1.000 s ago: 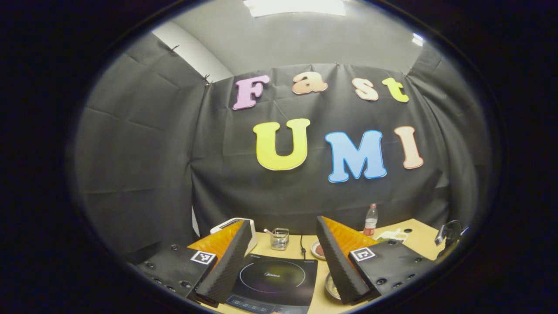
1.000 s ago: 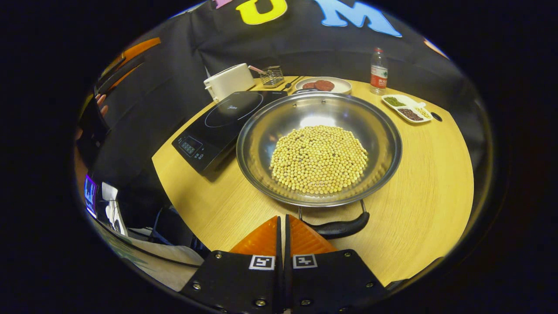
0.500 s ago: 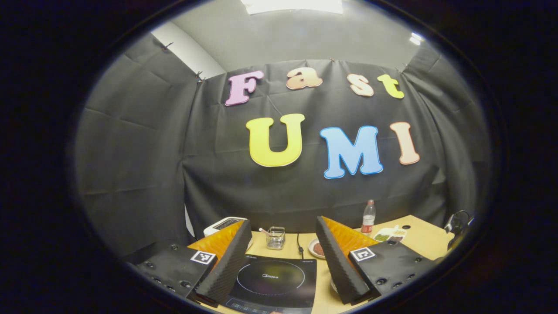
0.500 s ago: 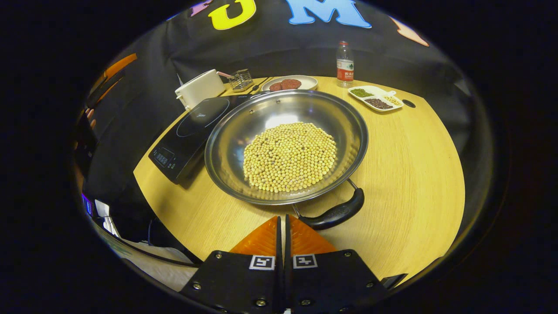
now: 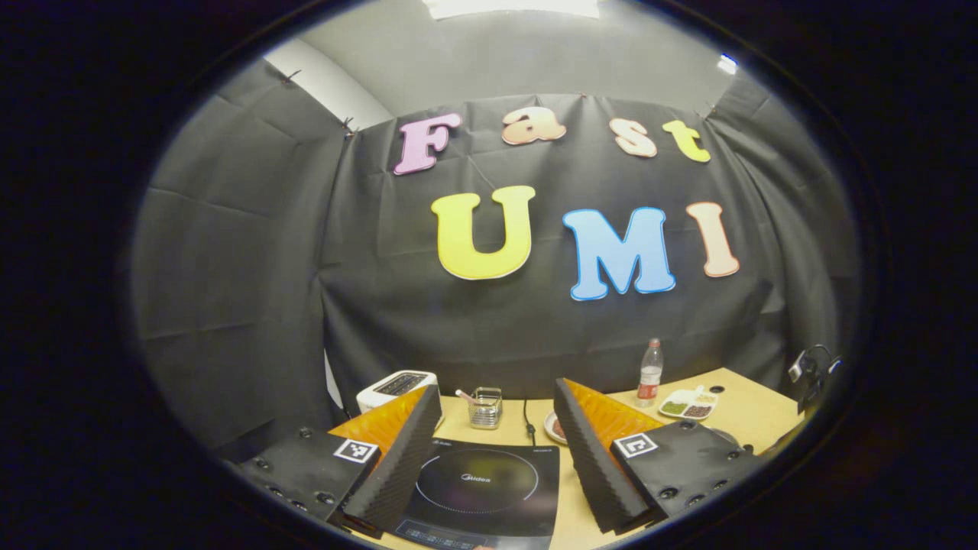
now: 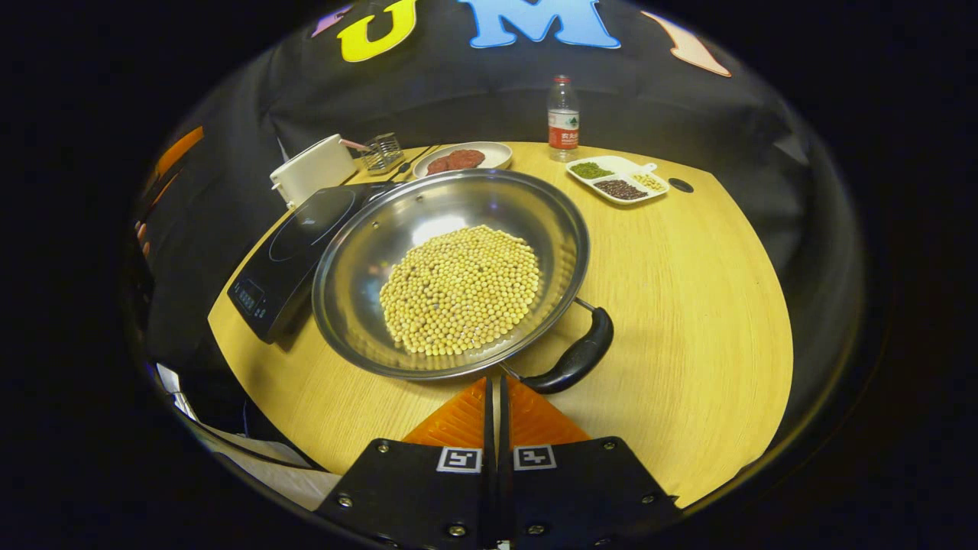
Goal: First push the handle of the pot to place it horizontally, then grasp the pot with both hands and set it on the induction cooktop.
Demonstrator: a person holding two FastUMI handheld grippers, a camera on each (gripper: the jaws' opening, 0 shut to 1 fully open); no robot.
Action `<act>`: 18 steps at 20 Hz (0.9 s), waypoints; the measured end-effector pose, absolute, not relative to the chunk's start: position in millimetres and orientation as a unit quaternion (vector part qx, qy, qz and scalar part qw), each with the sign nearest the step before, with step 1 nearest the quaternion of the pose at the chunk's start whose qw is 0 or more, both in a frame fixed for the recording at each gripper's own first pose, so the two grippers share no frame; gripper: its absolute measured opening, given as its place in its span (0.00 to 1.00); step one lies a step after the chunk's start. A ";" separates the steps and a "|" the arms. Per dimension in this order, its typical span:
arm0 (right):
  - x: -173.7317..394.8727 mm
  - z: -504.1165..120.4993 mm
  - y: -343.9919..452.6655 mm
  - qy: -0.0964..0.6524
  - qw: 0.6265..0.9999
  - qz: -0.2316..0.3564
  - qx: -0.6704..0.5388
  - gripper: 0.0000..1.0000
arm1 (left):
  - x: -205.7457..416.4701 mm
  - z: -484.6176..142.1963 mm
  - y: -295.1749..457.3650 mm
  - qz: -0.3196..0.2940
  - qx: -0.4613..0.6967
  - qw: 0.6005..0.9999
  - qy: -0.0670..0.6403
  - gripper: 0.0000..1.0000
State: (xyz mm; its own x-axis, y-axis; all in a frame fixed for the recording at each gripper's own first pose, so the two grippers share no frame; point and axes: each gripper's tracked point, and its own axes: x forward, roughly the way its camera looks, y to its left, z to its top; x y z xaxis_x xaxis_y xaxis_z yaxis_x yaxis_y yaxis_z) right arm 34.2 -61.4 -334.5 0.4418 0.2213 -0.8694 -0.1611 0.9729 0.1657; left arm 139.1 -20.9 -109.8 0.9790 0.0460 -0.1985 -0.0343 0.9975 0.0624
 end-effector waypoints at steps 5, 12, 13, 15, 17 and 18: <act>59.5 -336.5 -77.1 0.506 0.858 0.083 0.030 0.01 | 146.0 -125.4 -27.4 0.014 0.023 0.993 0.115 0.96; 94.6 -341.4 -98.2 0.475 0.879 0.043 0.003 0.01 | 157.7 -154.3 -37.4 0.003 0.021 0.990 0.139 1.00; 97.2 -342.4 -99.5 0.473 0.880 0.040 0.000 0.01 | 159.3 -159.6 -39.5 0.000 0.021 0.990 0.143 0.96; 101.8 -338.6 -103.3 0.462 0.886 0.029 -0.003 0.01 | 161.5 -172.2 -43.4 -0.005 0.022 0.988 0.151 0.97; 106.7 -332.8 -114.5 0.442 0.897 0.005 -0.013 0.01 | 164.5 -184.4 -48.5 -0.013 0.028 0.986 0.161 1.00; 106.1 -329.0 -117.3 0.437 0.900 -0.002 -0.011 0.01 | 165.7 -188.3 -51.5 -0.018 0.030 0.986 0.164 1.00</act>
